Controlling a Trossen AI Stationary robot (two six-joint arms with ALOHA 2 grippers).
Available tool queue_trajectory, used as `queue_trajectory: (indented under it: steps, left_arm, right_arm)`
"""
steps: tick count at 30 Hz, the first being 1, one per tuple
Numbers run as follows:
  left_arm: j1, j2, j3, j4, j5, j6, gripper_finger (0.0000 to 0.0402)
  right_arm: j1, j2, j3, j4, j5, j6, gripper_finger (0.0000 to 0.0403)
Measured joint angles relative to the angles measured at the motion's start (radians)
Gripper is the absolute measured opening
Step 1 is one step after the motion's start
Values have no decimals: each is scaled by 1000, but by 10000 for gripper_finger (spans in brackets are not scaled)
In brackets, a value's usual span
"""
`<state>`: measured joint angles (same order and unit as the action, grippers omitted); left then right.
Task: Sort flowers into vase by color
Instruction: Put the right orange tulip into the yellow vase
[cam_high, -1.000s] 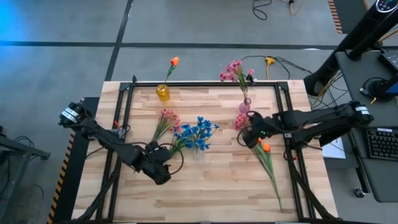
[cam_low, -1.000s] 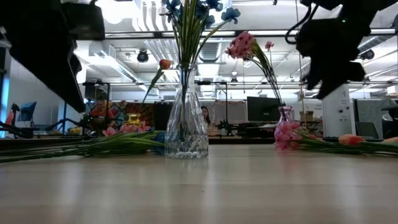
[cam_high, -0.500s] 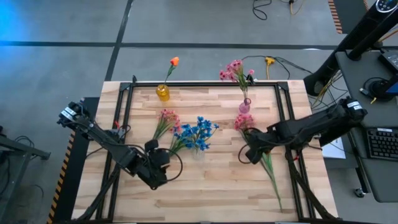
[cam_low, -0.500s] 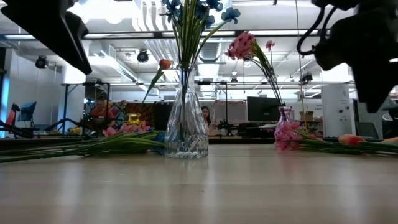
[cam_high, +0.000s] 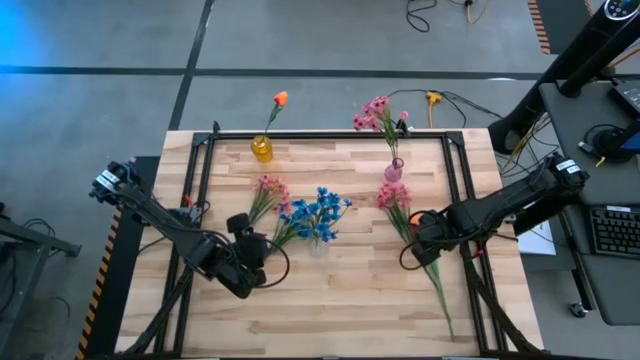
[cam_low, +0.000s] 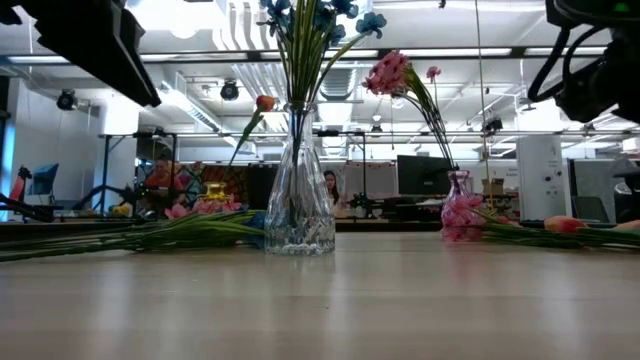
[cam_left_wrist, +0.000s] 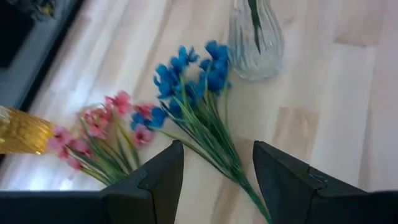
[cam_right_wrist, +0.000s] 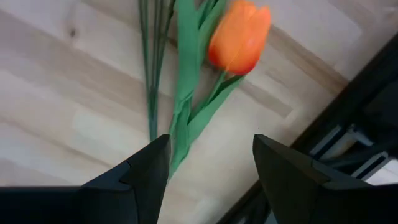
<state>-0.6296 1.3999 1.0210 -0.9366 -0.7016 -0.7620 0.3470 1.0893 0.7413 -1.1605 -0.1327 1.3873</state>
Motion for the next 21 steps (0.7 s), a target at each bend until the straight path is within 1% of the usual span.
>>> queue_trajectory:
  steps: [5,9,13,16,21]
  left_arm:
    - [0,-21,0,0,-57,41,175]
    - [0,-37,0,0,-60,56,175]
    - [0,-43,0,0,-69,67,175]
    - [0,-43,-1,1,-89,69,175]
    - [0,-43,-1,9,-102,67,175]
  right_arm:
    - [0,26,-35,28,16,3,221]
    - [10,57,-72,106,-27,4,221]
    - [31,90,-100,153,-33,16,220]
    - [40,109,-111,157,-32,18,211]
    - [39,133,-133,190,-25,22,184]
